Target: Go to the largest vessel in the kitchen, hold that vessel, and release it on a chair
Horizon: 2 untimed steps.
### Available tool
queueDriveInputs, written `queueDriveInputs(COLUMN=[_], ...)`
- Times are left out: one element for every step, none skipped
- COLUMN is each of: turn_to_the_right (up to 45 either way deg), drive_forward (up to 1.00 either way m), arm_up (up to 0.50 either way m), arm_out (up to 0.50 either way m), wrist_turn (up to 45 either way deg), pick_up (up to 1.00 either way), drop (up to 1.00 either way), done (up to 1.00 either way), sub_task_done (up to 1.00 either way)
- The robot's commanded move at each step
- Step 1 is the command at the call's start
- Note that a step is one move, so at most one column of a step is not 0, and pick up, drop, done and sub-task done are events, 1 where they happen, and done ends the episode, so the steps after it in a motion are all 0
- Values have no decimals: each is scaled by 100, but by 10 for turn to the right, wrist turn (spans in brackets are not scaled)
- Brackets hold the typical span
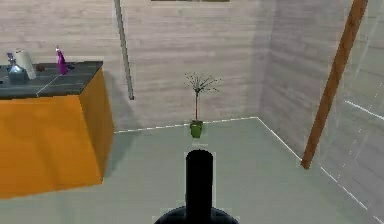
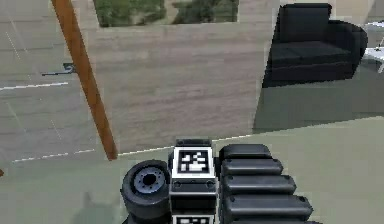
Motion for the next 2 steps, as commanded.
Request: queueDriveInputs(turn_to_the_right=[-450, 0], drive_forward=[0, 95], arm_up=[0, 0], arm_out=[0, 0], wrist_turn=[0, 0], pick_up=[0, 0], drop=[0, 0], done=[0, 0], sub_task_done=[0, 0])
